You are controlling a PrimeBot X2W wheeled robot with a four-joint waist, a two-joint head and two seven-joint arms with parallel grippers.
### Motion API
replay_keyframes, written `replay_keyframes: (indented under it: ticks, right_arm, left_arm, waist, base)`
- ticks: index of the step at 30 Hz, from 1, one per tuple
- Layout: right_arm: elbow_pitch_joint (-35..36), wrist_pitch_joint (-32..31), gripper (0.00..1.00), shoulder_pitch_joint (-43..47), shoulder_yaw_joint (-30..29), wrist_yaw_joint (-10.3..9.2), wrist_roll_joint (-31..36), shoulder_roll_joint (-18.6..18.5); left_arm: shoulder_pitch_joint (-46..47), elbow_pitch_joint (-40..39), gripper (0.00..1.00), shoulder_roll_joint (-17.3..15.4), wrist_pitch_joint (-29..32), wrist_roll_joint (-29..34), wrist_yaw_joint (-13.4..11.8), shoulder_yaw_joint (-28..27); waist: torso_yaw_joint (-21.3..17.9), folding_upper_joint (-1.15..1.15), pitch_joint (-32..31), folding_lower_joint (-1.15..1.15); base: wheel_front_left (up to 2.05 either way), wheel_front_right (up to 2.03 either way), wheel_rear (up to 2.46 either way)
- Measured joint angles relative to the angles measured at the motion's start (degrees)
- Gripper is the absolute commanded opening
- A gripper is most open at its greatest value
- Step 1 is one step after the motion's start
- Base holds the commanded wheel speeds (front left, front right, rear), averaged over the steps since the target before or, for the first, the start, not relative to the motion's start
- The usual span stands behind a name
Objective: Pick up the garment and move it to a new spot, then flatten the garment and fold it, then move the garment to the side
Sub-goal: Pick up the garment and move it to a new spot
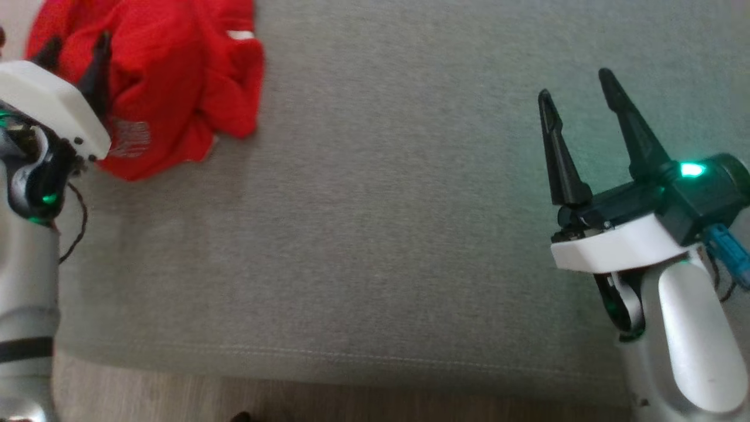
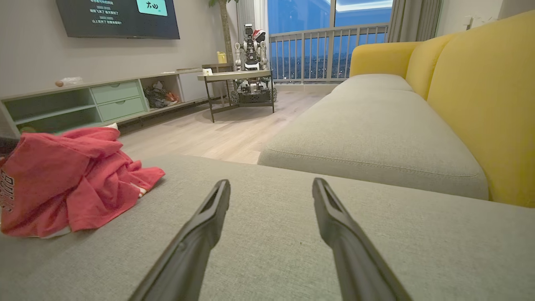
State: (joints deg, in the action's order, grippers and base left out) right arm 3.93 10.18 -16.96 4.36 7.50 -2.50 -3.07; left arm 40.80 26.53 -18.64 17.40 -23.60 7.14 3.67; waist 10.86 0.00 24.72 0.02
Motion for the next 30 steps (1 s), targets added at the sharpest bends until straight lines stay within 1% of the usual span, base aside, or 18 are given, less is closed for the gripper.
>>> replay_keyframes:
  ticks: [5,10,11,12,14,16,19,23,30]
  right_arm:
    - [0.01,0.77,1.0,-0.76,0.05,0.0,0.0,-0.01]
    - [-0.21,1.35,1.0,-0.79,0.01,0.0,-0.01,-0.02]
    - [-0.22,1.42,1.0,-0.83,0.01,0.0,-0.01,-0.02]
    - [-0.23,1.43,1.0,-0.88,0.01,0.0,-0.01,-0.02]
    - [-0.27,1.44,1.0,-0.98,0.01,0.0,-0.02,-0.02]
    - [-0.49,1.45,1.0,-1.19,-0.01,0.0,-0.16,-0.02]
    - [-0.96,1.54,1.0,-1.2,-0.18,0.0,-0.16,-0.02]
    - [-2.14,1.96,1.0,-1.18,-0.24,0.0,-0.2,-0.02]
    - [-3.99,2.53,1.0,-0.95,-0.09,0.0,-1.23,-0.01]
  left_arm:
    - [2.47,5.01,1.0,-2.66,3.87,-0.8,0.01,1.78]
    - [4.38,8.28,1.0,-3.15,5.95,-1.67,0.01,4.12]
    - [4.54,8.98,0.79,-3.23,6.49,-2.12,0.01,4.41]
    - [4.64,9.55,0.0,-3.34,6.7,-2.57,0.01,4.61]
    - [4.74,10.05,0.0,-3.46,6.67,-2.81,0.01,4.79]
    - [5.0,10.84,0.0,-3.5,5.06,-2.82,0.44,4.93]
    - [5.39,11.9,0.0,-3.59,2.63,-2.75,0.43,4.97]
    - [5.41,12.26,0.0,-3.68,-4.56,-2.22,0.21,4.72]
    - [5.55,8.49,0.0,-3.38,-15.45,-2.67,-0.89,2.41]
  waist:
    - [-2.7,0.0,1.67,-0.01]
    - [-3.8,0.0,2.27,-0.02]
    - [-3.89,0.0,2.34,-0.02]
    - [-3.97,0.0,2.39,-0.02]
    - [-4.03,0.0,2.39,-0.02]
    - [-4.06,0.0,2.23,-0.02]
    - [-3.92,0.0,1.58,-0.02]
    - [-3.35,0.0,-0.4,-0.02]
    - [-2.43,0.0,-5.16,-0.02]
  base:
    - [0.0,0.0,0.0]
    - [0.0,0.0,0.0]
    - [0.0,0.0,0.0]
    - [0.0,0.0,0.0]
    - [0.0,0.0,0.0]
    - [0.0,0.0,0.0]
    - [0.0,0.0,0.0]
    - [0.0,0.0,0.0]
    - [0.0,0.0,0.0]
